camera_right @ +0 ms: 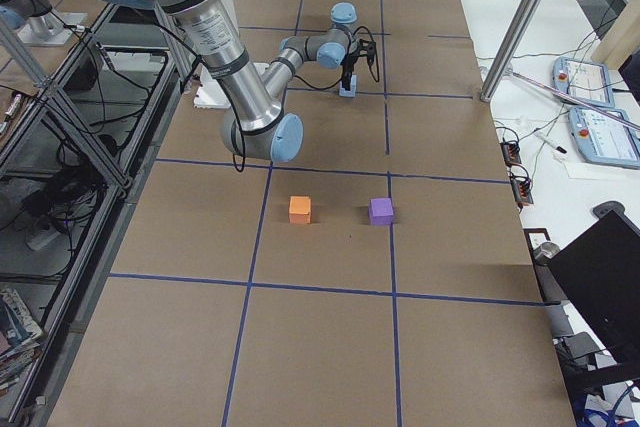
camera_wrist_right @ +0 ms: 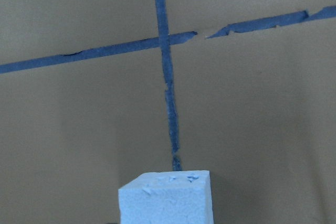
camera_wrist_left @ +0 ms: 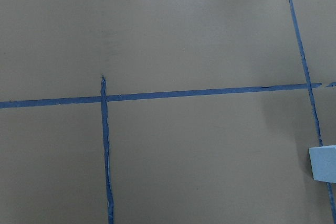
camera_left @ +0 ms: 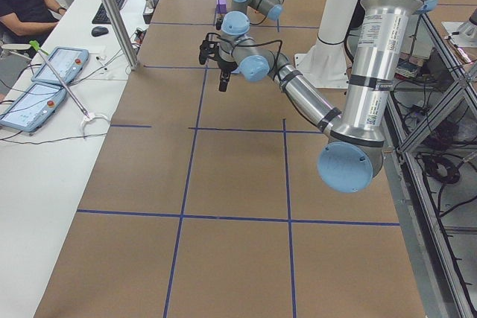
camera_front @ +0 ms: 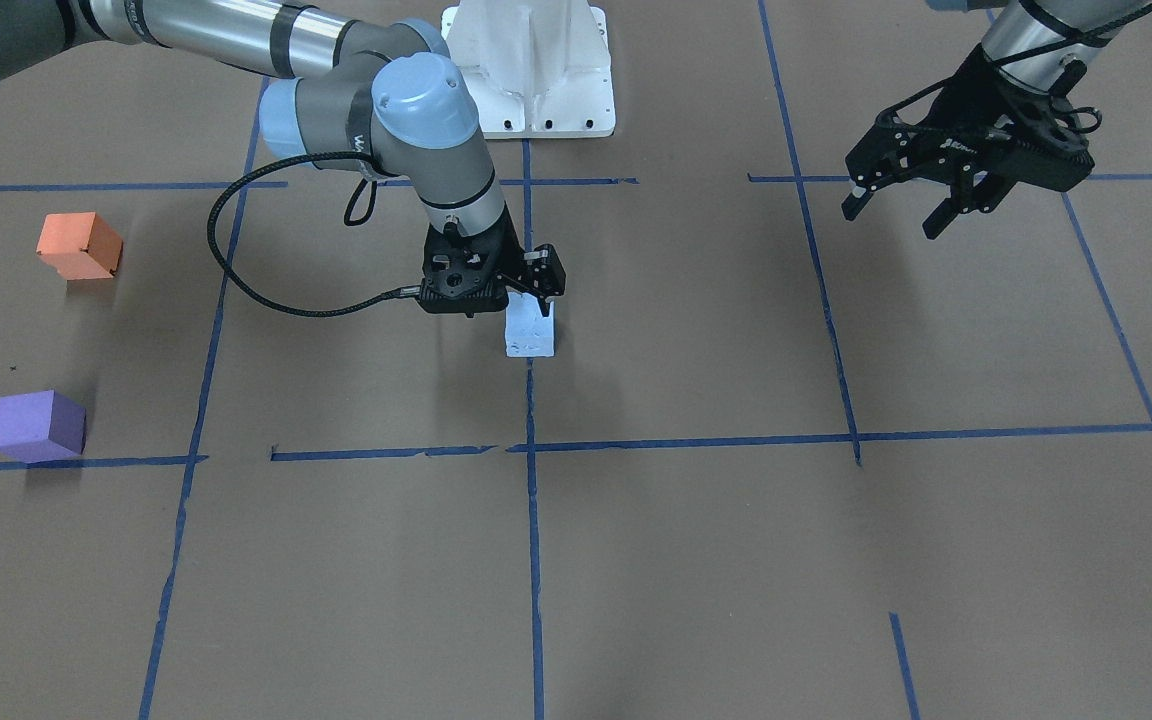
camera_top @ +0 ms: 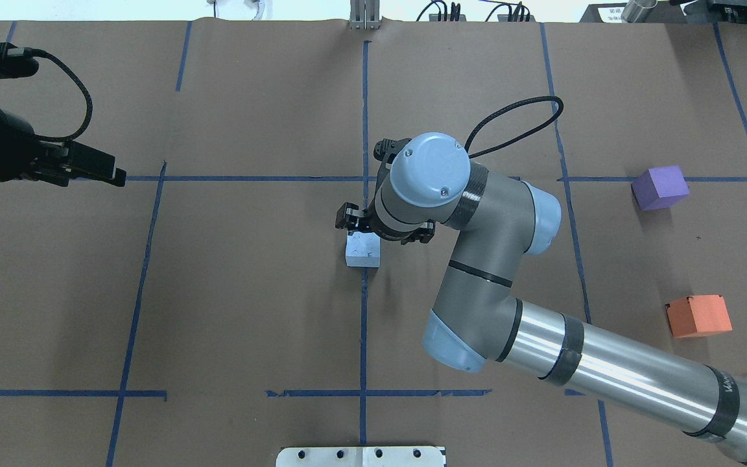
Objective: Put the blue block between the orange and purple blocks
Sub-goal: 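Lower the right gripper onto the light blue cube and grasp it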
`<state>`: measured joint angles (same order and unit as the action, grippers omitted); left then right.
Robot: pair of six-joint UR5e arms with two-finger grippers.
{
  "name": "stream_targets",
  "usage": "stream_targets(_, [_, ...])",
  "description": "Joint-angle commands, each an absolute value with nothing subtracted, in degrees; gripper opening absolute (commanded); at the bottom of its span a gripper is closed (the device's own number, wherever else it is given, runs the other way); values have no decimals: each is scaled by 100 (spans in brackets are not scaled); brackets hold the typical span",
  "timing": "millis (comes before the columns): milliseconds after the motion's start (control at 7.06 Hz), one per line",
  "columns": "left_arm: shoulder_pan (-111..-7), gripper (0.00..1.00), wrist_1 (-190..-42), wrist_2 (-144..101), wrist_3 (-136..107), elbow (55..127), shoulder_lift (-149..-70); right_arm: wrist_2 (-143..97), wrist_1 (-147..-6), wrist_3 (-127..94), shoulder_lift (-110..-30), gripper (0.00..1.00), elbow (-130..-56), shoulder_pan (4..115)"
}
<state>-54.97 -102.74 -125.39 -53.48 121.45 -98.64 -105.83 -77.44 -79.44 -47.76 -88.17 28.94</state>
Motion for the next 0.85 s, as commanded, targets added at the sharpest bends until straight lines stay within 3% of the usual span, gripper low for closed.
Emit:
stream_targets(0, [-5502,100,-10274,-12542,-5370,12190,-9853,-10442,-7743,-7893,-4579,99,-8509,2743])
stream_targets(283, [-5502,100,-10274,-12542,-5370,12199,-9844,-10231,-7708,-7866,-4387,97,-8132,2672])
stream_targets(425, [-5502,100,-10274,-12542,-5370,12199,-9844,-10187,-7708,-7762,-4377,89,-8060,2672])
stream_targets(567, [-5502,100,-10274,-12542,-5370,12208,-9844,-10108,-7708,-7526,-4351,76,-8033,2672])
stream_targets(708, [-5502,100,-10266,-12542,-5379,12225,-9844,-10047,-7708,-7289,-4351,54,-8033,2672])
